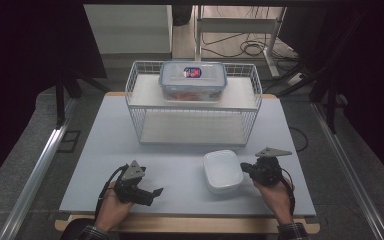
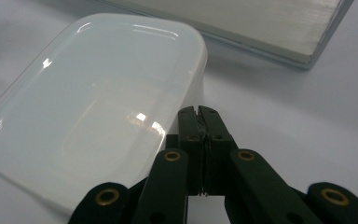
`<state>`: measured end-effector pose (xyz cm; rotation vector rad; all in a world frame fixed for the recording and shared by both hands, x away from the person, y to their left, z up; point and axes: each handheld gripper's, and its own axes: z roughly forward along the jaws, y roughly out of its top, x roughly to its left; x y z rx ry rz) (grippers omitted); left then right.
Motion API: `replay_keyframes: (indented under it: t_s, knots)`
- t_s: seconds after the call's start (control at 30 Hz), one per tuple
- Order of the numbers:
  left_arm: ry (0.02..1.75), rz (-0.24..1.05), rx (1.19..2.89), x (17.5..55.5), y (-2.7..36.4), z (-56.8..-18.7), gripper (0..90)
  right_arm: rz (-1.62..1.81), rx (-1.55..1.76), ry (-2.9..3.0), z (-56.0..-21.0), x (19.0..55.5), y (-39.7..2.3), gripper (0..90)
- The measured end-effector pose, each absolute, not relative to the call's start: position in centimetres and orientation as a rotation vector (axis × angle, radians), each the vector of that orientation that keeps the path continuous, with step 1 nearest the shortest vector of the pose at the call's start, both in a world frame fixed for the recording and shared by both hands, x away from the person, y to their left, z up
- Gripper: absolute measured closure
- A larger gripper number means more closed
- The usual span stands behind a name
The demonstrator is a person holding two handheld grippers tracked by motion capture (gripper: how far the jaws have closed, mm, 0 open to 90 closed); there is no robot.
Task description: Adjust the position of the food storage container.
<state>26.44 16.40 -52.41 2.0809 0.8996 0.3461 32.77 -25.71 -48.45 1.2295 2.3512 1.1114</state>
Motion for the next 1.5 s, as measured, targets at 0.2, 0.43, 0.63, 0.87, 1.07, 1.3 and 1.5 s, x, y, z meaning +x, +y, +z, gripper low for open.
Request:
replay_keyframes:
  t_s: [0.2,0.43,0.63,0.87,1.07,1.3,1.5]
  knots:
    - [0.899,0.349,2.088,26.4,16.3,-52.4,2.8,1.078,1.25,2.389,-48.7,31.6,-26.1,88.1]
    - [0.9,0.35,2.092,26.5,16.3,-52.4,2.8,1.101,1.262,2.466,-49.3,29.9,-25.8,88.2]
    - [0.901,0.348,2.094,26.5,16.3,-52.4,2.8,1.128,1.187,2.554,-49.6,28.9,-23.1,88.2]
    - [0.924,0.327,2.094,26.5,16.1,-52.4,2.8,1.095,1.01,2.673,-50.1,28.3,-18.9,87.8]
    - [0.949,0.283,2.091,27.0,14.6,-52.2,3.2,1.103,1.141,2.549,-49.6,30.1,-21.8,87.7]
    - [0.951,0.262,2.082,28.6,11.0,-52.1,4.9,1.109,1.151,2.467,-49.7,34.4,-22.1,86.0]
    - [0.951,0.281,2.13,29.6,9.2,-52.5,7.3,1.103,1.102,2.504,-50.1,35.4,-20.9,87.0]
